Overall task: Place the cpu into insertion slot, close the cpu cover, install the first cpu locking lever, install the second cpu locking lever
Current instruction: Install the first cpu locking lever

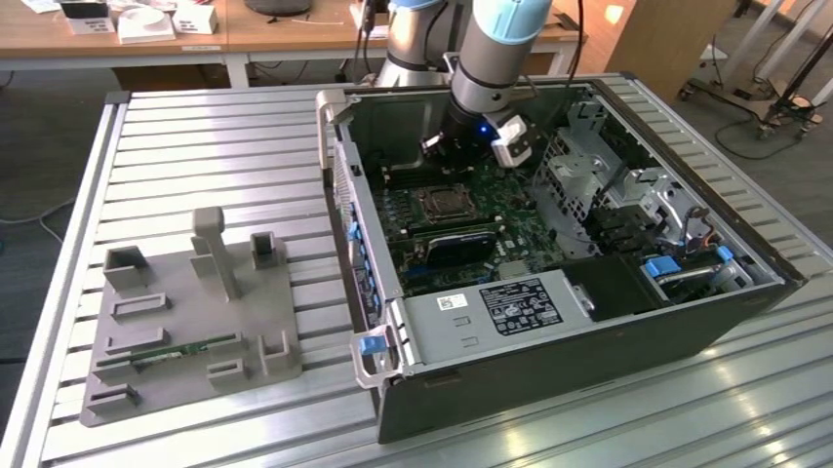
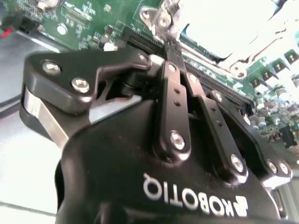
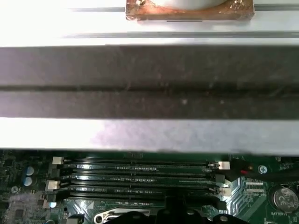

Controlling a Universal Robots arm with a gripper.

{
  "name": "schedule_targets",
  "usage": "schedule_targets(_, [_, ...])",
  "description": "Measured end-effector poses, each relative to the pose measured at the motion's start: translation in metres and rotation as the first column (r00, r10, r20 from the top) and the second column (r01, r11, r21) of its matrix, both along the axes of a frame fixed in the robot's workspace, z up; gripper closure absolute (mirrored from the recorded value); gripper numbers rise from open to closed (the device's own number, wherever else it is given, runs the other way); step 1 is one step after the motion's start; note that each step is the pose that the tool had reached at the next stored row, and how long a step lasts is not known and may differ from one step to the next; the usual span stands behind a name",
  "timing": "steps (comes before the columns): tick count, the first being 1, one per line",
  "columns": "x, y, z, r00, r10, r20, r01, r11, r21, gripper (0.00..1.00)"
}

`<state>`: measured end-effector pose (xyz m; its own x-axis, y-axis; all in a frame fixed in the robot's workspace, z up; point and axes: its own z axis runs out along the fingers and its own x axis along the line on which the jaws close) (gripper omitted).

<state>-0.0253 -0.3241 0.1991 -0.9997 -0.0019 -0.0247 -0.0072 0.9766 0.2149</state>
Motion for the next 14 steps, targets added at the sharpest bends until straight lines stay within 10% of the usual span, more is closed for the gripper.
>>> schedule_targets(5, [0.0000, -0.0001, 0.0069, 1.0000, 0.000, -0.0001, 0.000, 1.0000, -0.0052, 0.90])
schedule_targets(9, [-0.0001, 0.0002, 0.0071, 1.0000, 0.000, -0.0002, 0.000, 0.9992, -0.0394, 0.90])
schedule_targets(14, [-0.0001, 0.0005, 0.0071, 1.0000, 0.000, -0.0002, 0.000, 0.9989, -0.0469, 0.90])
